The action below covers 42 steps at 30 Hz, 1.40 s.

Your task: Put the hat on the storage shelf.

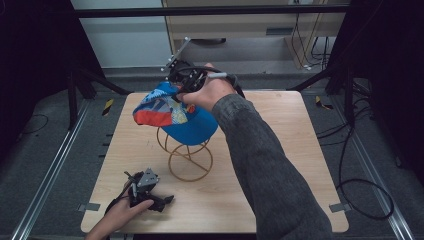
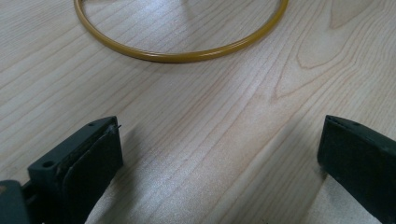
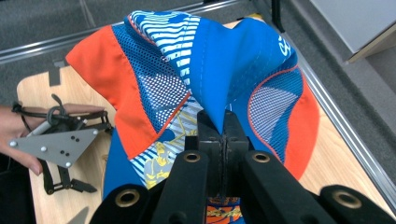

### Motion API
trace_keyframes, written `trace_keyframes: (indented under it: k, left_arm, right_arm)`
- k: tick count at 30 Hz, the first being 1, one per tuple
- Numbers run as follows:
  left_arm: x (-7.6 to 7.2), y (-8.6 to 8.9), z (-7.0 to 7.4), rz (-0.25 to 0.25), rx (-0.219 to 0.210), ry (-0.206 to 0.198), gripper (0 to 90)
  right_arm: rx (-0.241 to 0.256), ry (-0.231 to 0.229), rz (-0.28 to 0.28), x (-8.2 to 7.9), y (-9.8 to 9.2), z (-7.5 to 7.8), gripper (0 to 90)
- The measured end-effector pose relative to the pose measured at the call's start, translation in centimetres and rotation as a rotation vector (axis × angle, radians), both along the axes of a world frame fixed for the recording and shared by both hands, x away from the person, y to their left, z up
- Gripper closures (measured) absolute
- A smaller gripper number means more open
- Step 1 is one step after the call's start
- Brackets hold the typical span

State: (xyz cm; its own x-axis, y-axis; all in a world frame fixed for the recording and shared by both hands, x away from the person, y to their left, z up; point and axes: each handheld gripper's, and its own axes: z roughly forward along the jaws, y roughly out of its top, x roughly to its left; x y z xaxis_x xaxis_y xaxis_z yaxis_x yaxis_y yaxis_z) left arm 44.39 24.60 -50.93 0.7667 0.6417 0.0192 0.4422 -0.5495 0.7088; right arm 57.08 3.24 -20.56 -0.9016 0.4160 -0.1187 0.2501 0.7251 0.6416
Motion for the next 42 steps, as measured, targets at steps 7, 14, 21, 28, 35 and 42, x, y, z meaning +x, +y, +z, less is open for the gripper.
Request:
trace_keyframes:
  k: [7,14,21,28,35,42]
  left_arm:
    - [0.0,0.0,0.0,0.0,0.001,0.0,0.0]
    - [0.0,0.0,0.0,-0.001,0.001,0.0,0.0]
    - [0.0,0.0,0.0,0.001,-0.002,0.0,0.0]
    - [0.0,0.0,0.0,0.001,-0.001,0.0,0.0]
    - [0.0,0.0,0.0,0.003,-0.001,-0.001,0.0]
    - [0.0,0.0,0.0,0.003,-0.001,0.0,0.0]
  right_arm:
    - [-0.033,0.013,-0.002,0.1,0.5,-0.6,89.7]
    - [-0.051,0.02,0.012,0.2,0.9,-1.0,89.7]
    - [-0.07,0.016,0.018,-0.2,1.2,-1.4,89.2]
    - [-0.08,0.031,0.03,-0.2,1.5,-2.1,89.0]
    - [-0.058,0.032,0.022,-0.1,1.2,-2.2,88.5]
    - [-0.044,0.032,0.012,-0.2,0.7,-2.1,85.7]
